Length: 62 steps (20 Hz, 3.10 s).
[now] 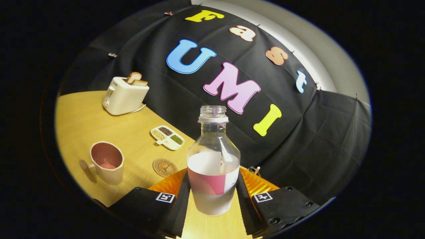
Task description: Take the bottle from table, then pour the juice into the cup, finally place the bottle on the coaster
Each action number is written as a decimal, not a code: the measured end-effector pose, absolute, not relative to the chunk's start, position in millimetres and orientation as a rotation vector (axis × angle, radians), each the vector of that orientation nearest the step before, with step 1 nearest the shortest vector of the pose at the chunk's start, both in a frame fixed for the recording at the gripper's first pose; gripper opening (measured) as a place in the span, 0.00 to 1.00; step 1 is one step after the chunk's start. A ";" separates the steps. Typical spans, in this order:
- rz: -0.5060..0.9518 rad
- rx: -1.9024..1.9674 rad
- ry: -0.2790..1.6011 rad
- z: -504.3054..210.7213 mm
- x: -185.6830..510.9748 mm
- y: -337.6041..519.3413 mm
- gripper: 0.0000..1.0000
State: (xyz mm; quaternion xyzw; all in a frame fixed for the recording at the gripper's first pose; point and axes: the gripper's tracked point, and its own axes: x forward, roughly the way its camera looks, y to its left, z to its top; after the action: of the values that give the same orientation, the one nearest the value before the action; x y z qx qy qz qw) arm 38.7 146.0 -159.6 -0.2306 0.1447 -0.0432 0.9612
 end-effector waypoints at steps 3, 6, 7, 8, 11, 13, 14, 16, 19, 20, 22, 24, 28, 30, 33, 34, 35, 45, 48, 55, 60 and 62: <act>-0.065 -0.615 0.267 -158.8 34.9 155.4 0.70; -0.027 -0.742 0.246 -162.4 32.3 168.9 0.70; -0.012 -0.777 0.239 -164.0 31.6 173.5 0.70; 0.000 -0.810 0.230 -164.5 31.0 178.5 0.70; 0.045 -0.908 0.214 -169.8 32.9 191.9 0.70; 0.078 -0.968 0.216 -176.7 33.4 198.2 0.70; 0.091 -0.991 0.215 -179.8 33.6 200.7 0.70; 0.109 -1.039 0.216 -186.2 33.4 203.8 0.70; 0.131 -1.121 0.215 -193.9 36.1 209.4 0.70; 0.141 -1.148 0.215 -196.6 37.0 210.7 0.70; 0.161 -1.194 0.218 -204.3 40.1 212.9 0.70; 0.174 -1.239 0.223 -209.5 43.8 213.0 0.70; 0.207 -1.324 0.228 -218.8 48.3 217.1 0.70; 0.220 -1.368 0.221 -220.4 51.7 218.6 0.70; 0.240 -1.431 0.196 -220.8 55.8 221.9 0.70; 0.248 -1.447 0.187 -220.4 56.2 222.8 0.70; 0.253 -1.463 0.178 -220.9 53.3 225.2 0.70; 0.273 -1.577 0.132 -222.8 63.9 231.3 0.70; 0.272 -1.592 0.127 -221.1 64.0 229.5 0.70; 0.286 -1.644 0.096 -219.7 67.2 228.8 0.70; 0.290 -1.665 0.081 -219.1 70.5 227.1 0.70; 0.296 -1.679 0.072 -219.1 71.1 225.7 0.70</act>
State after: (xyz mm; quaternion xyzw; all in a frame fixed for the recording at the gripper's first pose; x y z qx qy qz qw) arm 71.1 225.7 -219.1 -0.7411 0.0318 0.1308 0.6577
